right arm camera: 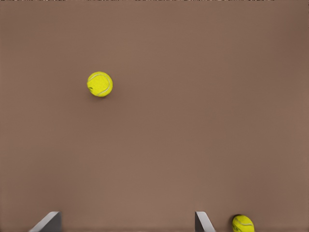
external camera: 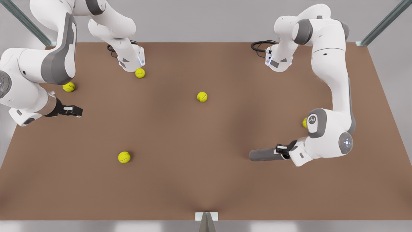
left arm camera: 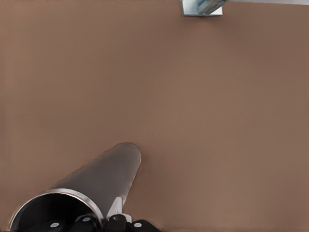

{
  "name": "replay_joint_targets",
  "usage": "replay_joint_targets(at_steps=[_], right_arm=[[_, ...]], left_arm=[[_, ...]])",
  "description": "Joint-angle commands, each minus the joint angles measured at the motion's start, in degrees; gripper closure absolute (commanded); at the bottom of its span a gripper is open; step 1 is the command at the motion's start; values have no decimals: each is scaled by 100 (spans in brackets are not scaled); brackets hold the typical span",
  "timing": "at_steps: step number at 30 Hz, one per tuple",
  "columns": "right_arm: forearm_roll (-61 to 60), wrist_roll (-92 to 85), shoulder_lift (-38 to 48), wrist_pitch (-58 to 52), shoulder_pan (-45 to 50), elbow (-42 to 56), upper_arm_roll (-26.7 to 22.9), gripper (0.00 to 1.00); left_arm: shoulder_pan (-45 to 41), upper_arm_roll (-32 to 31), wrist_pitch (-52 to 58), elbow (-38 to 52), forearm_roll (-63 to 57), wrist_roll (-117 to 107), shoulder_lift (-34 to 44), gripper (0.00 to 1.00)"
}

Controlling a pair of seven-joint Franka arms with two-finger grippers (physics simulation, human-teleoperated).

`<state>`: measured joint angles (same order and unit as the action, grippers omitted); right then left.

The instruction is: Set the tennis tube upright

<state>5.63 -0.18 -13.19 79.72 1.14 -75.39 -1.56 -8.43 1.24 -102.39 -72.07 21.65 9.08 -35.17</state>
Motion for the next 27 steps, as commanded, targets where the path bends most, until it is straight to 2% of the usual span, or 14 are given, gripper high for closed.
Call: replay_joint_targets(at_steps=[1, 4, 11, 12, 19, 20, 21, 23, 24, 27], right_arm=[[0, 0, 0, 0, 1, 7, 7, 0], [0, 0, 0, 0, -8, 7, -2, 0], [9, 9, 0, 0, 62, 7, 7, 0], [18, 9, 0, 0, 45, -1, 7, 0], [-70, 9, 0, 0, 1, -2, -11, 0], [-70, 26, 0, 0, -26, -2, -11, 0], [-70, 26, 0, 0, -17, 7, -11, 0], [-70, 9, 0, 0, -8, -1, -11, 0], [-62, 9, 0, 0, -8, -2, -11, 0], [-44, 26, 0, 0, 36, -2, -2, 0]], left_arm=[[-1, -1, 0, 0, -706, -2, 1, 79], [17, 8, 70, 0, -1119, -29, 19, 79], [-27, -18, 175, 0, -1163, -380, 28, 78], [-27, -27, 184, 0, -1163, -372, 28, 72], [-18, -27, 184, -9, -1163, -354, 19, 71], [-27, -27, 184, -9, -1163, -328, 19, 63], [-27, -27, 254, -9, -1163, -319, 19, 39], [-27, -27, 272, -18, -1163, -310, 19, 5], [-27, -27, 281, -18, -1155, -319, 19, 0], [-71, -27, 325, -18, -1155, -328, 28, 0]])
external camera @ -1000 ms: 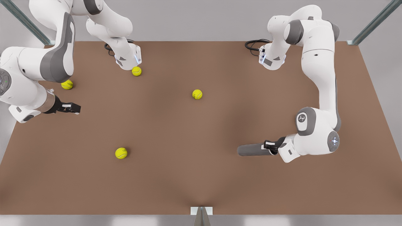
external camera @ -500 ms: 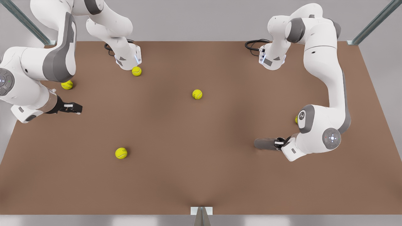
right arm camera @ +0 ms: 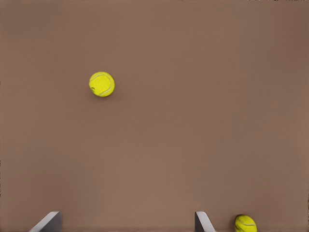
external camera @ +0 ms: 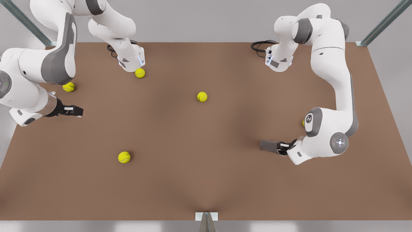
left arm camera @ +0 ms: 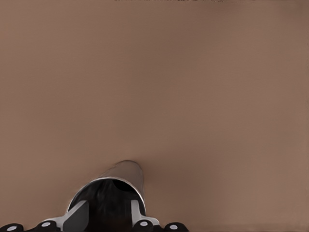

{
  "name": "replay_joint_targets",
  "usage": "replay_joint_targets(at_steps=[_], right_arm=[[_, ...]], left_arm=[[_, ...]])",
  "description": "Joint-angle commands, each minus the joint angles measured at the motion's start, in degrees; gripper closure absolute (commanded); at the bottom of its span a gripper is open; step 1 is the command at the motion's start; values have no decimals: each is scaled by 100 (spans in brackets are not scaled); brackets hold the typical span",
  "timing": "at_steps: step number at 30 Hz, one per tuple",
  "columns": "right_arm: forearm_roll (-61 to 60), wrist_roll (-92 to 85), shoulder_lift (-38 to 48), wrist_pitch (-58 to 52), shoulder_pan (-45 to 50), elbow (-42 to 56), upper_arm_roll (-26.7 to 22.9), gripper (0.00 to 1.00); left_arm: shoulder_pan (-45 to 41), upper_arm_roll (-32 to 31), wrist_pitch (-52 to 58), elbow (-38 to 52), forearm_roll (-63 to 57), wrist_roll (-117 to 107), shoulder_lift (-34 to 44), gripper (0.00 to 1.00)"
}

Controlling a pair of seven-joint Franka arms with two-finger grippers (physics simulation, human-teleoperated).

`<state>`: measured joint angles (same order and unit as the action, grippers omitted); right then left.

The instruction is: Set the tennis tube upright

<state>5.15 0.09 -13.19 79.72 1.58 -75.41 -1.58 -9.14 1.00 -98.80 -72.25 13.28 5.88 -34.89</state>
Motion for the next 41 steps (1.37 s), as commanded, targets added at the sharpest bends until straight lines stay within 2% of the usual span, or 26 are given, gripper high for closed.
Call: replay_joint_targets(at_steps=[1, 17, 35, 41], right_arm=[[12, 0, 1, 0, -17, 0, -1, 0], [21, -18, 1, 0, -8, 0, 8, 0], [-6, 0, 1, 0, -8, 0, 8, 0], [-638, -18, -377, 158, -307, 132, -18, 0]], left_arm=[[0, -3, -7, 1, -317, -8, 0, 0], [-43, -3, 142, 9, -317, -52, 211, 0], [-8, 6, 467, -8, -818, -43, 957, 0], [9, 6, 529, -8, -1205, -16, 1125, 0]])
